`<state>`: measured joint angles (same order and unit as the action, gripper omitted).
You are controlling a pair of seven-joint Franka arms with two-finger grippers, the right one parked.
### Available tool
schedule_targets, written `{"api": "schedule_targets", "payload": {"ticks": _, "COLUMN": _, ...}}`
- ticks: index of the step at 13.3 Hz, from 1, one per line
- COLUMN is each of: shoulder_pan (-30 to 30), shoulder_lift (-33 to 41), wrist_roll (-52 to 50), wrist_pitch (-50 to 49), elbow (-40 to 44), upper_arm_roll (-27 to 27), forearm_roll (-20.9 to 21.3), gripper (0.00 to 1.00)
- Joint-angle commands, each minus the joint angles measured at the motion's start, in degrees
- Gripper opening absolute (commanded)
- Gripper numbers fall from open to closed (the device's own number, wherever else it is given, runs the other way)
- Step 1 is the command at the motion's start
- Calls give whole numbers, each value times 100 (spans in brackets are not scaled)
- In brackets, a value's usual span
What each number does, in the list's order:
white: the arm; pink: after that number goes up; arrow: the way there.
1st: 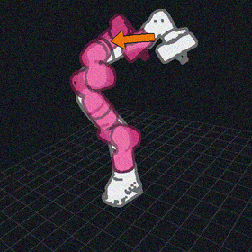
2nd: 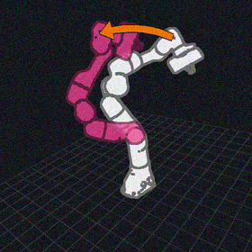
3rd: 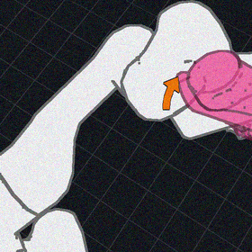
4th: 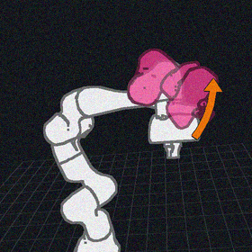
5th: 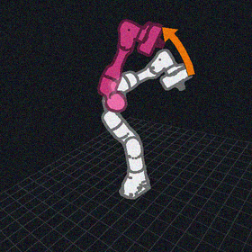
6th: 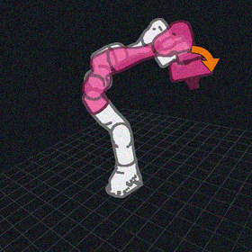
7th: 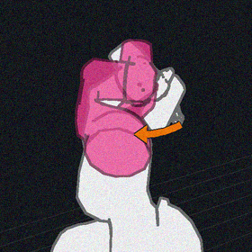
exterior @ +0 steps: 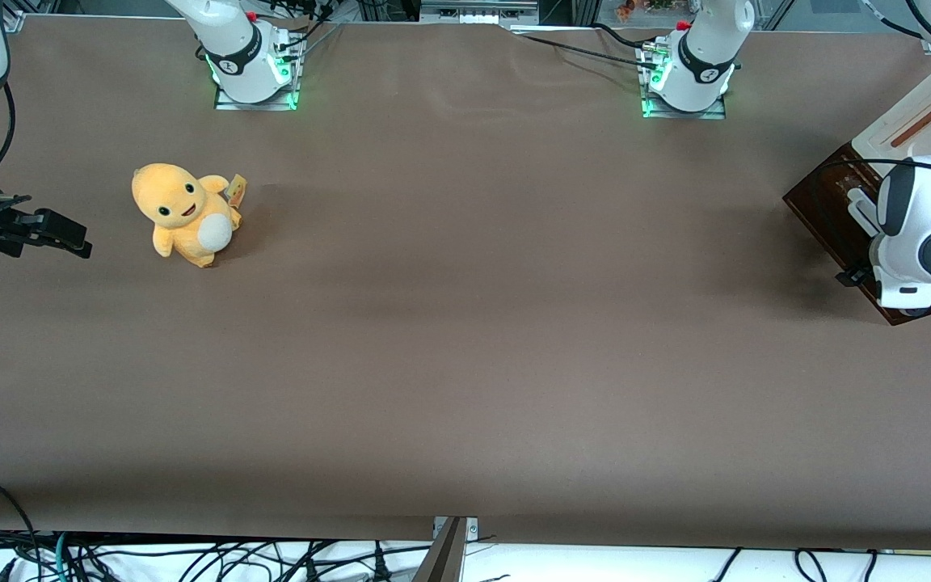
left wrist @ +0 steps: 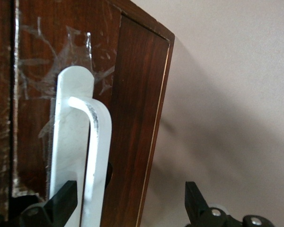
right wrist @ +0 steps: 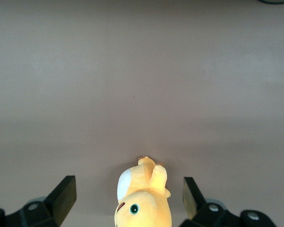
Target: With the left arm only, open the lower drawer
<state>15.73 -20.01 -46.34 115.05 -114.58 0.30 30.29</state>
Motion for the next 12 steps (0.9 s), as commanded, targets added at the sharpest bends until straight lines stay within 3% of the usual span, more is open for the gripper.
{"api": "schedule_targets", "payload": {"ticks": 1, "shoulder_pan": -26, "shoulder_lift": -29, "wrist_roll": -305, "wrist_pitch": 114, "elbow": -30, "upper_arm_roll": 23, "forearm_roll": 187, "gripper": 100}}
{"api": "schedule_targets", "payload": {"ticks": 12, "shoulder_pan": -79, "shoulder_lift": -90, "wrist_roll": -1210, "wrist_pitch": 96, "elbow": 23, "upper_arm_roll": 585, "forearm_roll": 170, "gripper": 100}}
